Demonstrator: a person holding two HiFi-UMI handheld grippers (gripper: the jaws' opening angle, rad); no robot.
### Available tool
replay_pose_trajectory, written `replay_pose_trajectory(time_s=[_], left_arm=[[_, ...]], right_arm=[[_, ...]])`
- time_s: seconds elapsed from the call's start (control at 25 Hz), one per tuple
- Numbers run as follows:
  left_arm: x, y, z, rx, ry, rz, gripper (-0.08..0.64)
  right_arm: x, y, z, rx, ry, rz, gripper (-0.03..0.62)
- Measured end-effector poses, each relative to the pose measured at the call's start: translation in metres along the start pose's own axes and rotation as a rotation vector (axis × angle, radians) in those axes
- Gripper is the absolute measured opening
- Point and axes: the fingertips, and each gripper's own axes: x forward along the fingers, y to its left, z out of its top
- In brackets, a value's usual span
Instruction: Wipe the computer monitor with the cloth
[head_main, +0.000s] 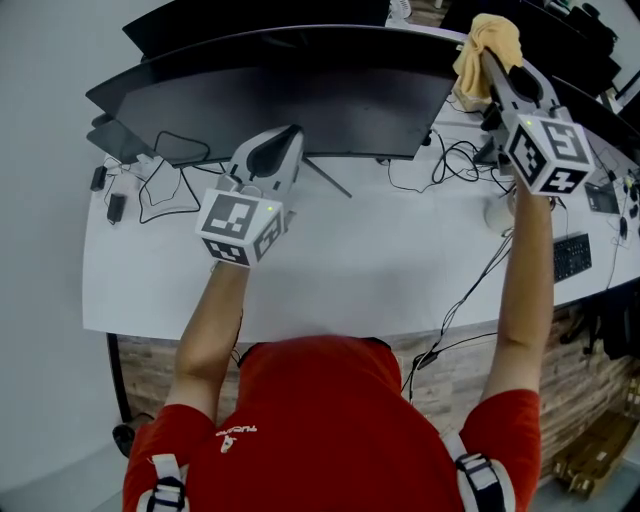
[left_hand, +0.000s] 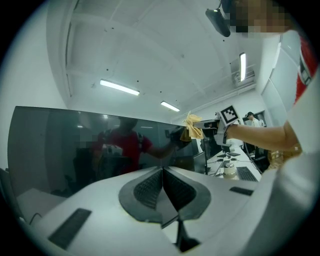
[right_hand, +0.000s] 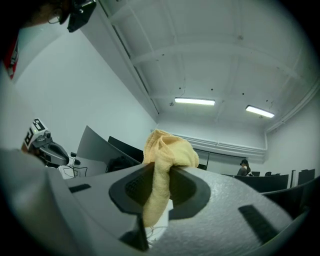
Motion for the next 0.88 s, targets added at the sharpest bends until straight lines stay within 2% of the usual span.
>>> replay_pose_trajectory(time_s=[0.32, 0.88], left_arm=[[0.0, 0.003, -0.01, -0.001, 0.027, 0.012, 0.009], [0.002, 0.004, -0.025, -0.009, 0.048, 0.012, 0.009]], right_arm=[[-0.006, 0.001, -0.015, 0.084, -0.058, 0.047, 0.072], [-0.007, 0.031, -0.071, 0.122, -0.021, 0.13, 0.075]])
